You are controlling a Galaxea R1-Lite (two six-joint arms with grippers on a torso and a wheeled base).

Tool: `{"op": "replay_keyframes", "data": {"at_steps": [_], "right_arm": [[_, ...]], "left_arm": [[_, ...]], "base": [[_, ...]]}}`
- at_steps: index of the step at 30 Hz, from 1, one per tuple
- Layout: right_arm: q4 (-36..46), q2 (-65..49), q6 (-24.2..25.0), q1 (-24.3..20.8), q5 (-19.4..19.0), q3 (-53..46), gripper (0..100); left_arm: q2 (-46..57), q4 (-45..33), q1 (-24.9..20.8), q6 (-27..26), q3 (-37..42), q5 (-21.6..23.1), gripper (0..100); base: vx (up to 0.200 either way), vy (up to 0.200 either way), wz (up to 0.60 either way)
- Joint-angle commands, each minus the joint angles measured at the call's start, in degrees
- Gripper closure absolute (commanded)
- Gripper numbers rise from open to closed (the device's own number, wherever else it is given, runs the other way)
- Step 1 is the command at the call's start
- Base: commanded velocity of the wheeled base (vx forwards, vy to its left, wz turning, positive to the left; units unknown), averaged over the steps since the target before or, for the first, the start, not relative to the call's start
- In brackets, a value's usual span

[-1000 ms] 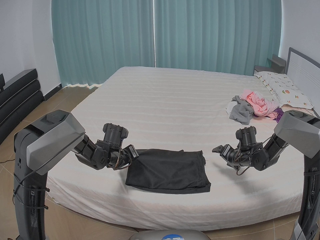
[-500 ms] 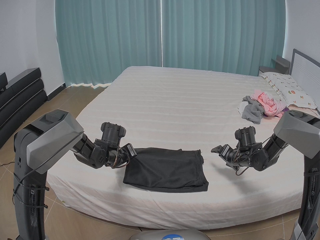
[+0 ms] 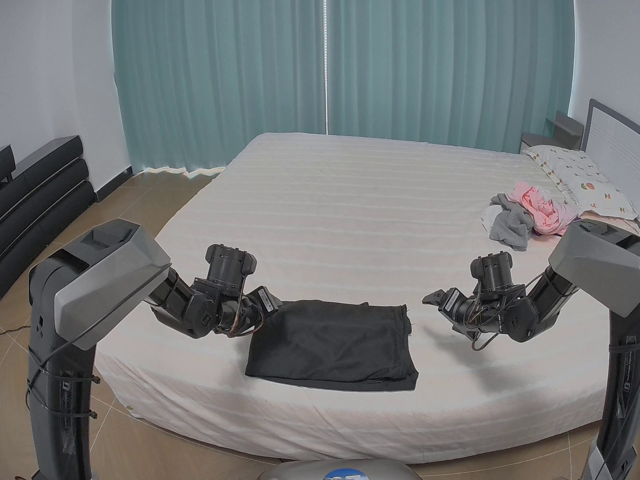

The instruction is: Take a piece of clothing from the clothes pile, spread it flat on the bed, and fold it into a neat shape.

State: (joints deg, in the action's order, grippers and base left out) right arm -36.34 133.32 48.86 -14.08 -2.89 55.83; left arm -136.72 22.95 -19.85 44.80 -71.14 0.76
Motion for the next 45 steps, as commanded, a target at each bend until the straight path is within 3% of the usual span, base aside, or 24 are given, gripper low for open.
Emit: {"op": "replay_keyframes", "data": {"at_steps": [1, 6, 12, 22, 29, 33, 38, 45], "right_arm": [[-0.3, -1.3, -0.1, -0.1, -0.1, -1.7, 0], [-0.3, -3.6, -0.1, 0.1, -0.2, -3.2, 0], [-0.5, -14.6, -1.1, 0.7, 0.2, -10.5, 0], [-0.4, -41.5, -8.6, 3.2, 3.7, -24.5, 0], [0.1, -57.7, -14.0, 4.2, 5.2, -31.4, 0], [0.1, -68.9, -20.3, 7.7, 4.6, -35.4, 0], [-0.1, -80.5, -30.7, 12.5, 2.2, -42.7, 0], [3.5, -96.7, -37.6, 13.6, -0.1, -47.0, 0]], "left_arm": [[0.0, 0.0, 0.6, 1.8, 0.5, -0.2, 0], [2.9, 0.5, 1.6, 3.0, 3.9, 0.0, 0], [14.1, 2.2, 3.2, 3.5, 11.9, 0.1, 0], [38.7, 2.4, 7.1, 3.5, 21.7, -1.0, 0], [54.3, 2.1, 8.2, 2.5, 25.4, -4.9, 0], [66.0, 2.1, 10.3, -2.8, 30.3, -5.7, 0], [79.3, 2.1, 11.9, -9.2, 34.8, -10.2, 0], [94.7, 1.5, 12.0, -20.1, 41.2, -16.2, 0]], "base": [[0.000, 0.000, 0.00], [0.000, 0.000, 0.00], [0.000, 0.000, 0.00], [0.000, 0.000, 0.00], [0.000, 0.000, 0.00], [0.000, 0.000, 0.00], [0.000, 0.000, 0.00], [0.000, 0.000, 0.00]]}}
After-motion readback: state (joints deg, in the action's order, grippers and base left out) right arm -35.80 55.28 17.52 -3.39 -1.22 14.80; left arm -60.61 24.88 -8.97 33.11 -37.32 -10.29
